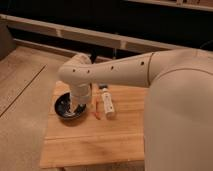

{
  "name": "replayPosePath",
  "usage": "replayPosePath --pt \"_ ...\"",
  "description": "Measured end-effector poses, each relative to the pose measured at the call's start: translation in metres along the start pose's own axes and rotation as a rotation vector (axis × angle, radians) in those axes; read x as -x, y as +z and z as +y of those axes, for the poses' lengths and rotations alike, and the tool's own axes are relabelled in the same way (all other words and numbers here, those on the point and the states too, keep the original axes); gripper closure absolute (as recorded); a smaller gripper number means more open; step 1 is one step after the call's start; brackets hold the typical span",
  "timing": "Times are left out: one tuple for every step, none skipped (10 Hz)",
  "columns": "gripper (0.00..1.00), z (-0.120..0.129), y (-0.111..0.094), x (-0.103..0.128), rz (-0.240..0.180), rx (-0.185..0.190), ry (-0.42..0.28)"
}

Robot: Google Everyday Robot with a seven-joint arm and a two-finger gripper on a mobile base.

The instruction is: Place the bottle in the ceramic bowl

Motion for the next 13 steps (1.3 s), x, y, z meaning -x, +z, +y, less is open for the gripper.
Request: replayPosePath --pt "0.35 0.0000 0.0000 0.0000 0.000 0.000 0.000" --pt "0.35 0.0000 0.0000 0.0000 0.000 0.000 0.000" --pt "0.35 0.0000 0.0000 0.0000 0.000 0.000 0.000" --pt "0.35 0.0000 0.0000 0.0000 0.000 0.000 0.000" --pt "0.35 0.0000 0.0000 0.0000 0.000 0.000 0.000" --pt "0.35 0.0000 0.0000 0.0000 0.000 0.000 0.000" --pt "0.35 0.0000 0.0000 0.0000 0.000 0.000 0.000" --pt "0.35 0.0000 0.0000 0.0000 0.000 0.000 0.000" --pt "0.35 0.0000 0.0000 0.0000 0.000 0.000 0.000" --pt "0.35 0.0000 -0.0002 0.0000 0.000 0.000 0.000" --pt "0.35 0.0000 -0.0012 0.0002 -0.002 0.000 0.000" --pt "0.35 -0.0001 -0.0011 0.0002 -0.002 0.000 0.000" --pt "0.35 -0.0002 -0.0011 0.0002 -0.002 0.000 0.000"
